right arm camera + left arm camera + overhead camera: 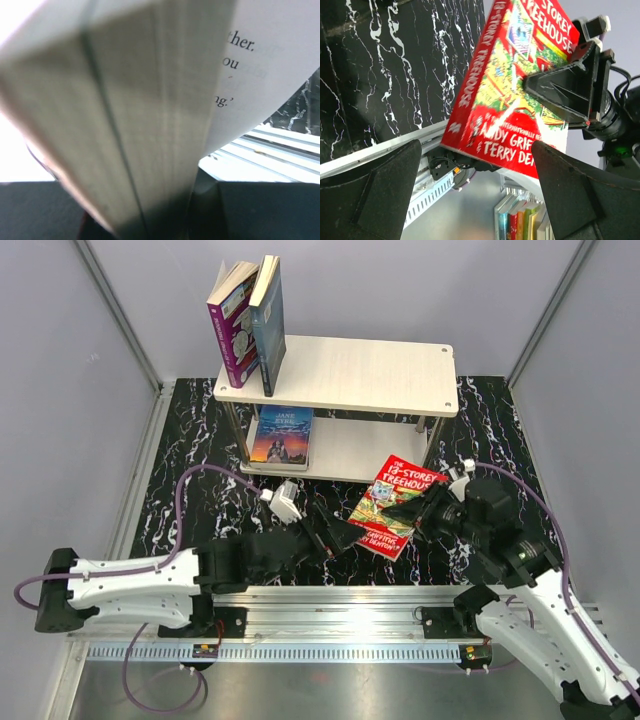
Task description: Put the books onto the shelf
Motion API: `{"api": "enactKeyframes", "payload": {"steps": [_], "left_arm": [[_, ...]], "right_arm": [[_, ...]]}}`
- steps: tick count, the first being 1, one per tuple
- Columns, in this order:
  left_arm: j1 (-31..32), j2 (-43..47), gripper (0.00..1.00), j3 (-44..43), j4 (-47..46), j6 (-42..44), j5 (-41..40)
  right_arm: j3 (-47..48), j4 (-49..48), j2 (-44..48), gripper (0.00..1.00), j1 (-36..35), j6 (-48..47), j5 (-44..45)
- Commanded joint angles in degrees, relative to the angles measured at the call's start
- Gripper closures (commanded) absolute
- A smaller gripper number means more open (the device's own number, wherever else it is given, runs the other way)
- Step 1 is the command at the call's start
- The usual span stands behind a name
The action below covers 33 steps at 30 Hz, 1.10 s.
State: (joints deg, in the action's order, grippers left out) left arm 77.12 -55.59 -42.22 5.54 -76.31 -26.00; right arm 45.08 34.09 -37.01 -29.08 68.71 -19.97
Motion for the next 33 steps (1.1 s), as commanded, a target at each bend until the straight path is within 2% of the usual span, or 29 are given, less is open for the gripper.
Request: {"api": "enactKeyframes", "payload": {"steps": [1, 8, 14, 18, 23, 29, 32, 33], "left_arm": [[2.85, 0.57, 0.05, -3.22, 4.91, -5.59, -11.07], [5.32, -1.35, 0.08, -5.33, 2.02, -5.17, -16.19], [5.32, -6.80, 0.13, -11.73, 1.93, -0.95, -17.77], [5.14, -6.99, 0.17, -12.45, 1.23, 1.17, -17.25], [5.14, -6.63, 0.40, -11.66, 0.09, 1.51, -15.58], [4.70, -6.55, 0.48, -14.21, 0.35, 5.56, -14.87], [4.53, -6.20, 0.60, -14.21, 0.44, 6.35, -14.87], [4.53, -5.93, 0.67, -14.04, -0.09, 6.44, -14.96]], "right_arm": [[-0.08, -4.99, 2.64, 1.00, 0.08, 4.76, 2.65], [-1.66, -4.99, 4.32, 1.00, 0.08, 6.96, 2.48], [-5.18, -11.67, 4.49, 1.00, 0.08, 9.08, -0.42], [-6.57, -15.35, 5.55, 1.00, 0.08, 10.39, -0.68], [-10.62, -21.24, 5.29, 1.00, 0.08, 16.09, -3.23], [-16.16, -30.04, 5.64, 1.00, -0.01, 23.48, -4.20], [-16.87, -33.11, 3.80, 1.00, 0.08, 23.84, -6.22], [-16.43, -33.47, 3.27, 1.00, 0.08, 23.58, -7.18]]}}
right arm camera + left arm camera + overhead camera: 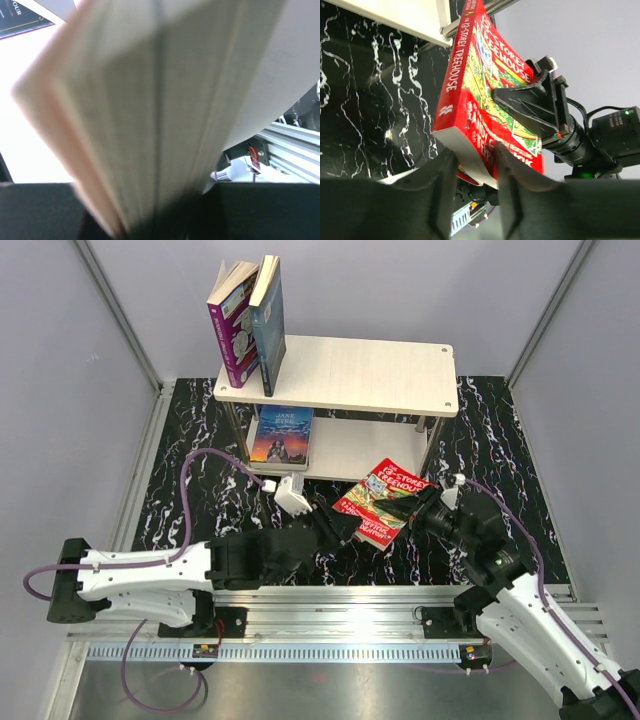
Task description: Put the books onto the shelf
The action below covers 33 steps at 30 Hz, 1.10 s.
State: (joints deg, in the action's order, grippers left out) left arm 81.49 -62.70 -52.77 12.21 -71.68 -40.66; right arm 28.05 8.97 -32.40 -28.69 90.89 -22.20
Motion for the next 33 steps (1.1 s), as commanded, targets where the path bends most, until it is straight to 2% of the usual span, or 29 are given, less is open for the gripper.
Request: {"api": "enactKeyframes", "payload": {"steps": [1, 7, 8, 10, 12, 13, 14, 18, 25, 28, 30, 33], "left_arm": [[0.07, 1.43, 0.71, -2.95, -7.28, 2.07, -0.47], [-1.86, 4.33, 0.95, -0.23, -9.22, 3.30, -1.26], [-2.13, 4.51, 1.00, -0.05, -9.04, 3.47, -1.43], [-2.48, 4.86, 1.00, 0.56, -8.87, 3.83, -1.61], [-2.92, 5.48, 1.00, 1.35, -8.61, 4.00, -1.70], [-3.27, 6.00, 1.00, 1.62, -8.17, 3.83, -2.13], [-3.36, 6.53, 1.00, 1.88, -7.64, 3.83, -2.49], [-3.97, 11.79, 1.00, 4.78, -2.20, 2.25, -6.26], [-5.47, 25.77, 1.00, 16.46, -3.41, 0.75, -12.76], [-5.64, 32.36, 1.00, 24.27, -11.65, 3.72, -16.18], [-6.08, 37.19, 1.00, 31.31, -21.40, 5.40, -17.69], [-7.92, 41.50, 1.00, 37.28, -27.22, 6.91, -18.13]], "right_arm": [[0.77, -8.44, -2.22, 1.00, -0.32, 1.13, -5.48], [1.65, -8.44, -3.20, 0.99, -0.32, -0.45, -7.34], [1.57, -8.44, -3.02, 0.96, -0.32, -0.45, -7.34], [1.48, -8.36, -2.93, 0.84, -0.32, -0.45, -7.77], [1.91, -10.12, -3.28, 0.27, -0.32, -1.07, -8.65], [2.44, -9.33, -3.45, 0.05, -0.32, -2.02, -8.74], [3.05, -7.50, -3.54, 0.00, -0.32, -2.82, -8.83], [10.32, 5.04, -2.93, 0.00, -0.32, -10.10, -7.96], [23.97, 24.14, -3.54, 0.00, -0.32, -24.34, -5.76], [25.65, 28.90, -2.76, 0.00, -0.32, -26.29, -5.49], [24.42, 30.22, -1.62, 0.00, -0.32, -26.38, -5.93], [23.71, 30.84, -1.35, 0.00, -0.32, -26.82, -6.28]]}}
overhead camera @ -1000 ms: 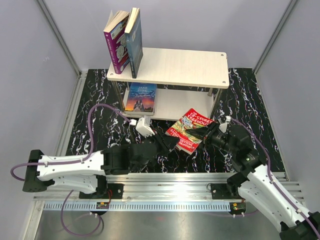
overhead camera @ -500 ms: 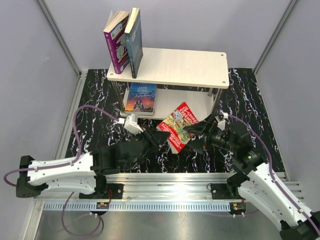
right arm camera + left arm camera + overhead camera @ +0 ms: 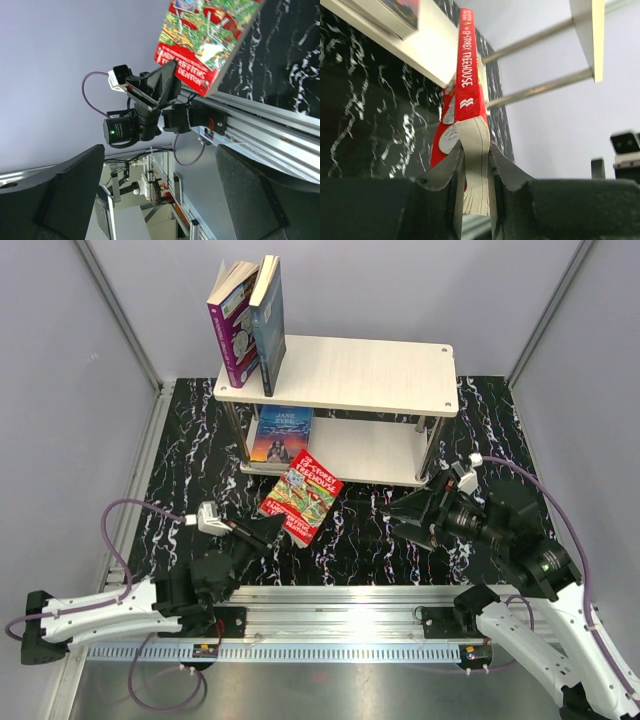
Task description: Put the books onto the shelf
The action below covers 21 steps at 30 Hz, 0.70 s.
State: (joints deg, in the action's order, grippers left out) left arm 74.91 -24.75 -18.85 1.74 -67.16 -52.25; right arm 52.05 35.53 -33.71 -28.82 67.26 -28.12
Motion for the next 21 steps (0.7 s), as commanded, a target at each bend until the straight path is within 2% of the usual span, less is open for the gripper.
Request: {"api": "enactKeyframes", "payload": {"steps": [1, 3, 5, 8, 9, 10, 15, 16, 21], "left_arm": [[-2.22, 4.27, 1.00, 4.34, -18.07, 3.34, -6.64], [-3.28, 4.80, 1.00, 5.84, -23.41, 4.75, -6.20], [-5.65, 2.97, 1.00, 4.10, -23.81, 8.34, -3.84], [-12.93, -5.63, 1.00, -6.96, -11.63, 9.14, 5.55], [-14.87, -7.83, 1.00, -8.73, -10.45, 9.93, 10.89], [-18.54, -9.77, 1.00, -10.40, -9.57, 9.76, 12.85], [-28.67, -19.27, 1.00, -11.21, -19.82, 10.99, 24.89], [-31.29, -19.98, 1.00, -10.68, -21.67, 9.60, 25.61], [-35.36, -24.27, 1.00, -7.18, -33.36, 7.22, 25.09]], "right_arm": [[0.06, 4.63, -0.73, 0.00, -0.19, -4.15, -0.36], [1.29, 5.69, -1.52, 0.00, -0.19, -5.21, -0.45], [1.56, 6.22, -2.32, 0.00, -0.19, -6.27, -0.62], [0.86, 6.05, -2.32, 0.00, -0.19, -6.71, -0.53], [0.77, 5.78, -2.32, 0.00, -0.19, -6.80, -0.53], [0.68, 5.69, -2.41, 0.00, -0.19, -6.71, -0.53], [0.77, 4.55, -3.46, 0.00, -0.19, -7.06, -0.97], [0.94, 4.64, -3.72, 0.00, -0.19, -7.41, -0.89], [1.56, 5.34, -4.69, 0.00, -0.18, -8.73, -0.45]]}}
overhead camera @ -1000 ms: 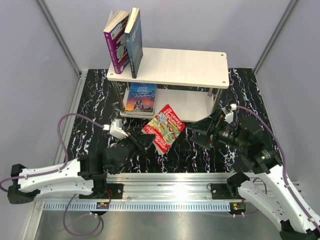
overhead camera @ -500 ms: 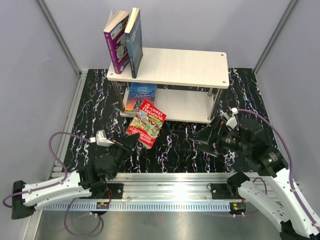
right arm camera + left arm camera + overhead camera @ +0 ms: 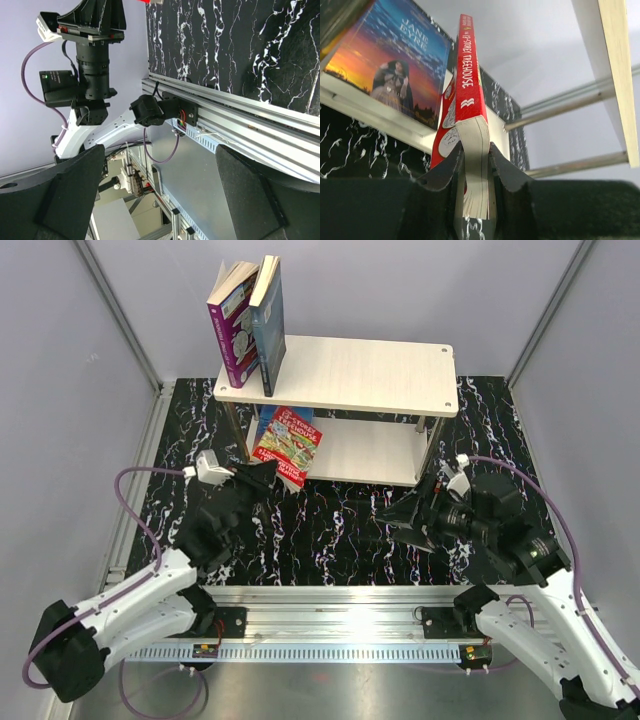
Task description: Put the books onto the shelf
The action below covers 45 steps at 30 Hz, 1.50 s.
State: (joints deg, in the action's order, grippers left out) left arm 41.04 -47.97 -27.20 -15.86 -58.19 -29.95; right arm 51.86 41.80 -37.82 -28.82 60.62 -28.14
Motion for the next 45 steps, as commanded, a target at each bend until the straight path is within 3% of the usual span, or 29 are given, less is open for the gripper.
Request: {"api": "enactKeyframes", "payload": {"steps": [1, 7, 15, 27, 31, 34, 38, 45], "left_arm": [[-2.53, -2.21, 1.00, 1.88, -17.52, -3.31, 2.54], [-3.51, -10.99, 1.00, 3.65, -28.87, -7.37, -1.06], [-3.77, -13.73, 1.00, -1.88, -16.86, -12.37, -15.55], [-4.30, -22.60, 0.99, -6.63, -9.28, -16.60, -15.14], [-4.47, -24.89, 0.85, -8.39, -8.93, -16.08, -13.64], [-5.18, -26.30, 0.69, -10.23, -7.62, -15.37, -11.97], [-6.32, -27.18, 0.39, -12.78, -4.28, -15.81, -10.39], [-8.34, -27.27, 0.25, -16.66, 3.98, -17.04, -9.51]], "right_arm": [[1.76, -0.93, -0.58, 0.00, -0.19, -2.43, -0.34], [0.70, -2.78, -2.43, 0.00, -0.18, -2.35, -1.04], [0.35, -4.36, -4.53, 0.00, -0.10, -2.96, -1.57], [0.53, -5.06, -6.39, 0.00, -0.10, -3.67, -1.57], [0.53, -4.80, -6.56, 0.00, -0.10, -3.84, -1.22], [0.62, -4.62, -6.47, 0.00, -0.10, -3.84, -1.04], [0.70, -4.45, -6.39, 0.00, -0.10, -3.93, -0.78], [0.62, -4.62, -6.56, 0.00, 0.08, -3.93, -0.77]]}}
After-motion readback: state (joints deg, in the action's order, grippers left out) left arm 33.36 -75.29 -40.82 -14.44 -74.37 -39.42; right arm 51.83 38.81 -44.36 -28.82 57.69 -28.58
